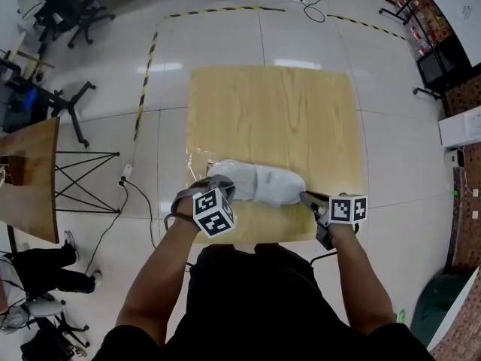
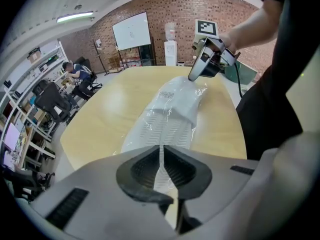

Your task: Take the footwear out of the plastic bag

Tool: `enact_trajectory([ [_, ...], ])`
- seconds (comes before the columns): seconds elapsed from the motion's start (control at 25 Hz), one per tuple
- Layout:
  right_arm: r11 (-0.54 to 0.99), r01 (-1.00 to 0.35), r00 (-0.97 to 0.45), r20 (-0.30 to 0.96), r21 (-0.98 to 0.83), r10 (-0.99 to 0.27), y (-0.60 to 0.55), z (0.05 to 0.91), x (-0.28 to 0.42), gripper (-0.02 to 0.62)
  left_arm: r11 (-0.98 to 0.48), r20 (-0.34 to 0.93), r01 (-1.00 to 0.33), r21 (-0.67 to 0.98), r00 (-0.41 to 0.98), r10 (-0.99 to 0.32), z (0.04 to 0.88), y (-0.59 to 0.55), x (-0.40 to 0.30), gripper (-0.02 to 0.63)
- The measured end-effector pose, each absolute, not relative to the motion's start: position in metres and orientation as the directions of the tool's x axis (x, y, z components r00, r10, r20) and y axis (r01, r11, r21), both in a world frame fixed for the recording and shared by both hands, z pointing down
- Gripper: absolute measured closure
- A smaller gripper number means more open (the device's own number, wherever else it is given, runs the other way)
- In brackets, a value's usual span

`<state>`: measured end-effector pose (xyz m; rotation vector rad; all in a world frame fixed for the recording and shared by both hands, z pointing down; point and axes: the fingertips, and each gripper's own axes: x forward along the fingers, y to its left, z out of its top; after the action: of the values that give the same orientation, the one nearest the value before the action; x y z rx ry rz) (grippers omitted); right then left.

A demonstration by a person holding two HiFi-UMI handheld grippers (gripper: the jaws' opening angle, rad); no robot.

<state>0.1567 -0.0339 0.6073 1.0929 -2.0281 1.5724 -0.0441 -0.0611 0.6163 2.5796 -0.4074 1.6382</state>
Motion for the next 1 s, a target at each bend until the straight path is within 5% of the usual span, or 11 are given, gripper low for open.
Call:
enact_trajectory([
  [1.0,0.191,-0.827,-0.56,0.756,-0.528,-0.339,-0.031,0.607,0.161,0.551,-0.951,0.915,-0.296,-0.09,0.353,-0.197,0.616,-0.024,-0.081,0.575],
])
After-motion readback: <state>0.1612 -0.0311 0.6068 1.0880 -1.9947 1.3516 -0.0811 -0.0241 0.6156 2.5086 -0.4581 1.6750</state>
